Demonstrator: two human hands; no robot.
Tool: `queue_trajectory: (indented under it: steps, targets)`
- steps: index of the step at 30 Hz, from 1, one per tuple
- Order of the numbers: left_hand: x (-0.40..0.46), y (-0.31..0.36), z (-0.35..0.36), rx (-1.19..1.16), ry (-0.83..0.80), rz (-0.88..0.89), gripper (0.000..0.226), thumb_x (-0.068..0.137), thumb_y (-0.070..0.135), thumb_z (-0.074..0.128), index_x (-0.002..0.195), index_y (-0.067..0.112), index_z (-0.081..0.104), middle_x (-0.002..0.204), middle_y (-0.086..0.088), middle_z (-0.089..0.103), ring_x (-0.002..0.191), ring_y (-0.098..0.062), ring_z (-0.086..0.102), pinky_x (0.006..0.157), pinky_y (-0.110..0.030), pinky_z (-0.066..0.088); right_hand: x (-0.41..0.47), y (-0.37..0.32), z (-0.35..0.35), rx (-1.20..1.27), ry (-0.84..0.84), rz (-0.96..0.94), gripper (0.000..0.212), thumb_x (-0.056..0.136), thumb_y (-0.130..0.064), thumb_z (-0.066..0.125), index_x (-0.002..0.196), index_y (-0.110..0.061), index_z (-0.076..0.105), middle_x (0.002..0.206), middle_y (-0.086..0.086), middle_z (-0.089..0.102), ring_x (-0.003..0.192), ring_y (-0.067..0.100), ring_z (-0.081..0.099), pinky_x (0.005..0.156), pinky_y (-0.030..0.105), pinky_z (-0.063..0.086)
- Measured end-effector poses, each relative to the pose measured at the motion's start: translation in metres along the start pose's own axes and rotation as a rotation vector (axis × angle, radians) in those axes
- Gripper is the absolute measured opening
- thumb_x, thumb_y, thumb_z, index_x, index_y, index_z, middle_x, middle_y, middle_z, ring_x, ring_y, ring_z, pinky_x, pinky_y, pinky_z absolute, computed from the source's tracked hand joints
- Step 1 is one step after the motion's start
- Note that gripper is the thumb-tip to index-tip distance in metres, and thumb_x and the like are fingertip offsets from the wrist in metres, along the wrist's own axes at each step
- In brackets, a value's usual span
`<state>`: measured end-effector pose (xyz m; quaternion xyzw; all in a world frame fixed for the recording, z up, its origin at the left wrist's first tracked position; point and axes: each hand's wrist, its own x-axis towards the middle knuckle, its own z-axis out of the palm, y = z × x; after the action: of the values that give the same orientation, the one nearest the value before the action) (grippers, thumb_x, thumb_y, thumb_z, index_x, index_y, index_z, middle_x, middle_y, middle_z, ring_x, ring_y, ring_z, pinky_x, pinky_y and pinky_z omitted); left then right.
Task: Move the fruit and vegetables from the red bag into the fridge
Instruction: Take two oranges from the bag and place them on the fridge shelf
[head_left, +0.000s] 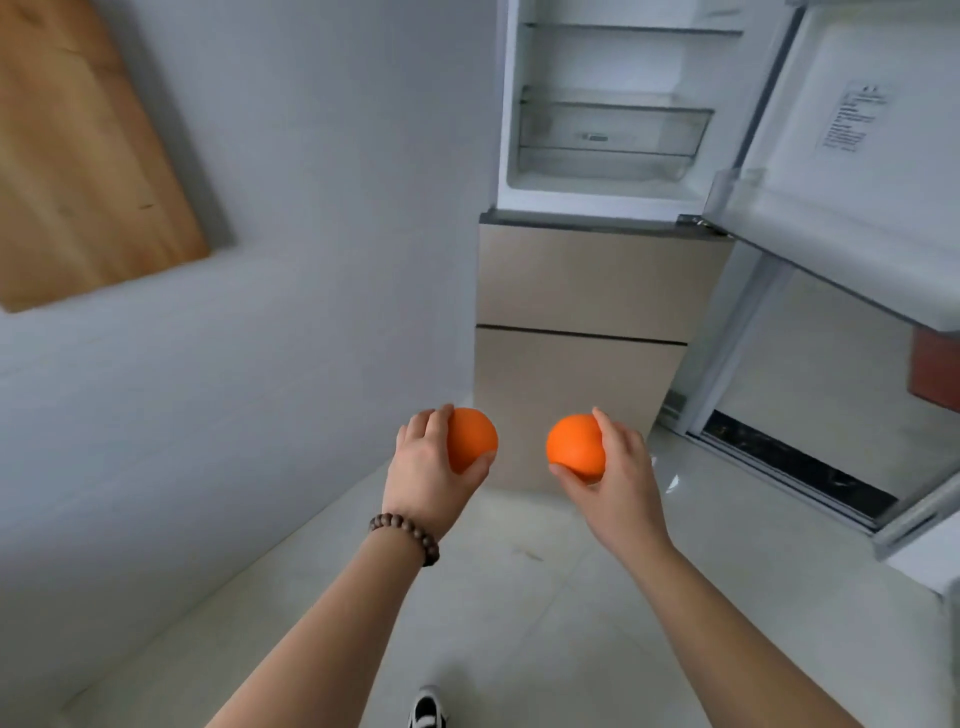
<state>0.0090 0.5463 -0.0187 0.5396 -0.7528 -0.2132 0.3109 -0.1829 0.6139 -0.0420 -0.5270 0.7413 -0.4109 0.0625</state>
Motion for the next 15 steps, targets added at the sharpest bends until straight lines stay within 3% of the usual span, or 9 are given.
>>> queue_trajectory:
  steps: [10, 15]
  targets:
    - [0.203, -0.001, 0.060, -0.046, -0.079, 0.110, 0.072, 0.080, 0.046, 0.064, 0.139, 0.017, 0.035, 0.137, -0.001, 0.042, 0.127, -0.020, 0.035, 0.099, -0.031, 0.038, 0.179, 0.029, 0.049, -0.023, 0.095, 0.077, 0.082, 0.070, -0.032, 0.079, 0.140, -0.016, 0.038, 0.127, 0.010, 0.045, 0.117, 0.029, 0.046, 0.096, 0.041, 0.043]
    - [0.323, 0.016, 0.069, -0.053, -0.100, 0.229, 0.070, 0.080, 0.045, 0.066, 0.138, 0.017, 0.037, 0.135, 0.000, 0.042, 0.125, -0.019, 0.037, 0.099, -0.030, 0.040, 0.284, 0.027, 0.059, -0.050, 0.201, 0.091, 0.080, 0.072, -0.035, 0.077, 0.139, -0.017, 0.038, 0.134, 0.009, 0.041, 0.119, 0.027, 0.045, 0.090, 0.038, 0.046]
